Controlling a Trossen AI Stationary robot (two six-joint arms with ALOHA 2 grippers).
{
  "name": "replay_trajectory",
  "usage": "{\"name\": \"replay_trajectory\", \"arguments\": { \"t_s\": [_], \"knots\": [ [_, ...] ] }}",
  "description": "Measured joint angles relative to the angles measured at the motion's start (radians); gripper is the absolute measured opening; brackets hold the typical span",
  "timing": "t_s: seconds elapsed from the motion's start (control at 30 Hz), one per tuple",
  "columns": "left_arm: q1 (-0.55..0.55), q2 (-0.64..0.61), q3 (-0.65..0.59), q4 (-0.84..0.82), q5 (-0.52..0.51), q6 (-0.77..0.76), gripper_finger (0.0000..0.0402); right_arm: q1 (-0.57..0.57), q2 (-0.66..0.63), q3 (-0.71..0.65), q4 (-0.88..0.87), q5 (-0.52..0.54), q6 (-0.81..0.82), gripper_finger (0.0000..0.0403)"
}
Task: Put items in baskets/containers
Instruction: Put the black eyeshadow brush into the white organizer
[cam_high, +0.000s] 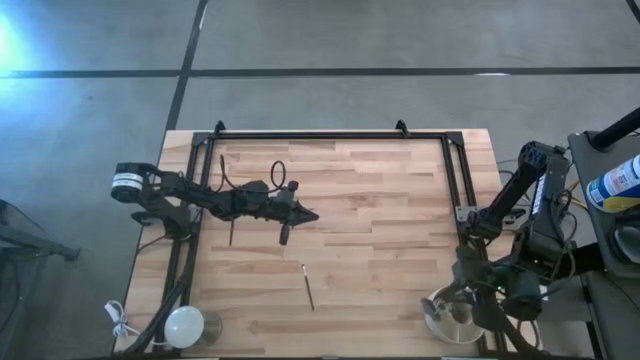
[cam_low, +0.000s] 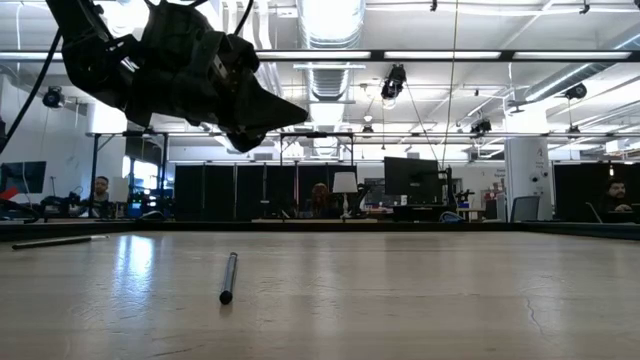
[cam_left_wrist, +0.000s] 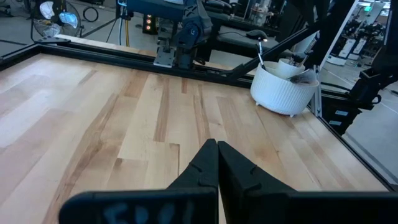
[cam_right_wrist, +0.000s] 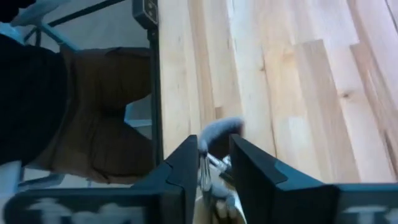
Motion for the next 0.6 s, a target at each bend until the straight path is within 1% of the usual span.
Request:
{"name": "replay_trajectory", "arguments": {
  "t_s": [0.13, 0.3, 0.43, 0.6],
  "knots": [
    [0.000, 0.000, 0.000, -0.009, 0.000, 0.000, 0.0000, -0.025, 0.012, -0.023, 0.054, -0.045, -0.051, 0.0111],
    [0.000, 0.000, 0.000, -0.009, 0.000, 0.000, 0.0000, -0.044, 0.012, -0.064, 0.089, -0.102, -0.062, 0.0117],
    [0.000, 0.000, 0.000, -0.009, 0.000, 0.000, 0.0000, -0.047, 0.012, -0.077, 0.091, -0.101, -0.073, 0.0093],
    [0.000, 0.000, 0.000, -0.009, 0.000, -0.001, 0.0000, -0.047, 0.012, -0.080, 0.091, -0.103, -0.083, 0.0037]
  ]
}}
